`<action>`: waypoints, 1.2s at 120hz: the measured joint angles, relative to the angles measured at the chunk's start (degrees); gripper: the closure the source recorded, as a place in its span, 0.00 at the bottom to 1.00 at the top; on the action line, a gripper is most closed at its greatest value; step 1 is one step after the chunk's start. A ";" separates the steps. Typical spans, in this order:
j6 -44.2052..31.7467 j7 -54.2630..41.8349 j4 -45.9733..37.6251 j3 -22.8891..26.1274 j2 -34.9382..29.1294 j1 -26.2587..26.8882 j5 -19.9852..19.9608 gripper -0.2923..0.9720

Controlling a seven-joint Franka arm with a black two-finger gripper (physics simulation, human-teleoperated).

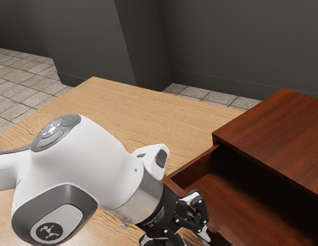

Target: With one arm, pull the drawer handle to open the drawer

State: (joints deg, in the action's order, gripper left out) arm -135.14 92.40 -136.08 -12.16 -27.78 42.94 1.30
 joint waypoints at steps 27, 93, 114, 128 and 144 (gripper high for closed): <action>-0.47 0.29 -1.10 0.03 -1.17 0.04 0.10 0.68; -0.71 0.97 -1.76 0.03 -1.91 0.11 1.91 0.61; -0.73 1.12 -1.76 0.29 -2.07 0.11 2.67 0.60; -0.69 1.21 -1.73 0.76 -2.23 0.05 2.89 0.59; -0.51 1.27 -1.40 0.81 -2.26 0.05 3.67 0.59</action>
State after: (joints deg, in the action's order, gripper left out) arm -135.65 93.67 -137.48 -11.35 -30.04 42.98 4.97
